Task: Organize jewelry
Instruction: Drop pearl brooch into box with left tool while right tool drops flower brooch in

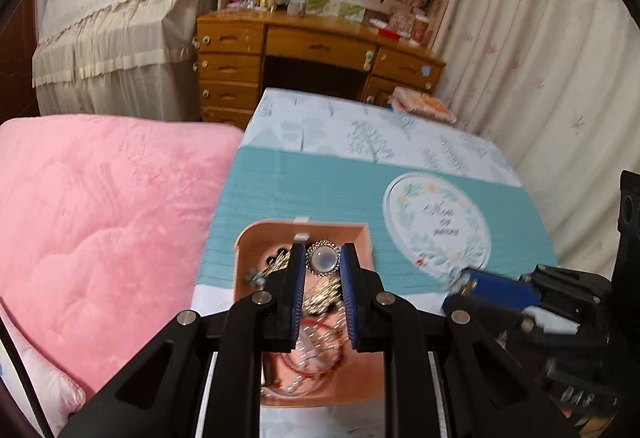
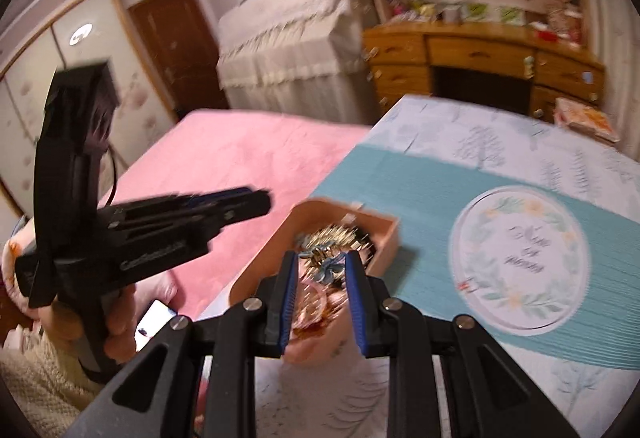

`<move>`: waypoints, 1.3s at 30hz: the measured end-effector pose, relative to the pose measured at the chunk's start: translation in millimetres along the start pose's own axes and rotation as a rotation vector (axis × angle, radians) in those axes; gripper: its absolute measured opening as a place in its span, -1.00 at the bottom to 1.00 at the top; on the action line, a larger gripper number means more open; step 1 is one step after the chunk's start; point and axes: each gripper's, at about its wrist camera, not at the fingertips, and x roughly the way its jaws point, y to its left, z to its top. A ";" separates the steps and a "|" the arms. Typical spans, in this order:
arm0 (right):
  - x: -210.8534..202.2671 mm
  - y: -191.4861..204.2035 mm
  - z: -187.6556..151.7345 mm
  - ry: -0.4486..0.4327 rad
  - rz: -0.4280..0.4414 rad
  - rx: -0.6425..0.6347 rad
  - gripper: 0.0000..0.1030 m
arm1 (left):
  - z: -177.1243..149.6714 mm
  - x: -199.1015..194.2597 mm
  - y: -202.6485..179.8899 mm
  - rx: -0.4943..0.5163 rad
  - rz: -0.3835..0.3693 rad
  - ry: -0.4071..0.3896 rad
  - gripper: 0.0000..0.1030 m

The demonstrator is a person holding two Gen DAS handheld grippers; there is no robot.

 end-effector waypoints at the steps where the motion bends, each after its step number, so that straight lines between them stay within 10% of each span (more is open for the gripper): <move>1: 9.6 3.9 -3.2 0.027 0.004 -0.008 -0.53 | -2.6 5.4 3.2 0.002 0.007 0.013 -0.70; 7: 42.9 14.6 -14.8 0.142 -0.005 -0.029 -0.52 | -15.0 30.0 14.9 0.017 0.025 0.082 -0.70; 16: 45.5 24.7 -15.6 0.154 -0.021 -0.087 -0.52 | -20.2 32.6 22.1 0.010 0.024 0.080 0.04; 28: 11.3 -22.8 -3.0 0.076 -0.174 -0.079 -0.52 | -17.1 28.9 27.1 0.020 0.023 0.071 0.07; 39: 43.4 -60.1 -19.2 0.163 -0.138 0.024 -0.52 | -14.4 38.3 7.6 0.080 0.058 0.087 0.09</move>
